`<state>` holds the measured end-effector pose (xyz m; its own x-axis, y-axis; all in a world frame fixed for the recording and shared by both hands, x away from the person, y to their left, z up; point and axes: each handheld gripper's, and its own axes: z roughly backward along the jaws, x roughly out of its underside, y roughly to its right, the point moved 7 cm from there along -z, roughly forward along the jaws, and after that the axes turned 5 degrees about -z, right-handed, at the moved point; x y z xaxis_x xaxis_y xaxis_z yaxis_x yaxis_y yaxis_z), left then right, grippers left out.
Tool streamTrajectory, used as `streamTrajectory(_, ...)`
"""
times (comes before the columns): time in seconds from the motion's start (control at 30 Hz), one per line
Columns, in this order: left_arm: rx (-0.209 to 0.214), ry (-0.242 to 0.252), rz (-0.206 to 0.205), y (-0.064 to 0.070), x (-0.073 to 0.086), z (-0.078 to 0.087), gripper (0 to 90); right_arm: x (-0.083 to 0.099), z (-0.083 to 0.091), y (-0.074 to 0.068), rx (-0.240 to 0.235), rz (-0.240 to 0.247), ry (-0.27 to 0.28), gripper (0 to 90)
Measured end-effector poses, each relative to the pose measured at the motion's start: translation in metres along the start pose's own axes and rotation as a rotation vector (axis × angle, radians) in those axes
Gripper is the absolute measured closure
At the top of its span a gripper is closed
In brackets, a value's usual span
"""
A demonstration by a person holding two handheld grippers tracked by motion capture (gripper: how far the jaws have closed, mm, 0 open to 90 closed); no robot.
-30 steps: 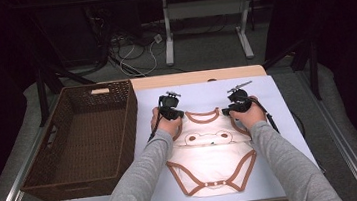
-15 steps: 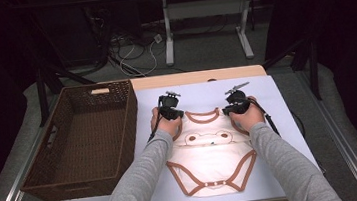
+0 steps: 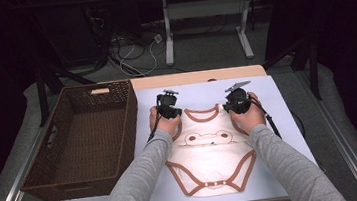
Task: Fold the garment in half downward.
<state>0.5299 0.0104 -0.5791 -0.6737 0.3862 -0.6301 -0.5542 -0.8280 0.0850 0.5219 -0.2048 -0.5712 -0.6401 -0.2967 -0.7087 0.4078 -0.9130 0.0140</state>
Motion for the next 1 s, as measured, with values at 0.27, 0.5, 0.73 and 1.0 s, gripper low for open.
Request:
streamTrajectory(0.27, 0.012, 0.008, -0.007, 0.004, -0.003, 0.009, 87.9, -0.004, 0.011, -0.003, -0.018, -0.021, 0.017, 77.9)
streamTrajectory(0.5, 0.021, 0.01, 0.005, 0.01, -0.003, 0.025, 87.9, -0.006, 0.025, -0.007, -0.042, -0.034, 0.025, 77.8)
streamTrajectory(0.73, 0.033, 0.025, -0.008, 0.02, -0.005, 0.039, 87.9, -0.01, 0.041, -0.011, -0.06, -0.026, 0.037, 77.8)
streamTrajectory(1.0, 0.055, 0.039, -0.037, 0.028, -0.004, 0.055, 87.9, -0.007, 0.059, -0.016, -0.083, -0.012, 0.046, 77.8)
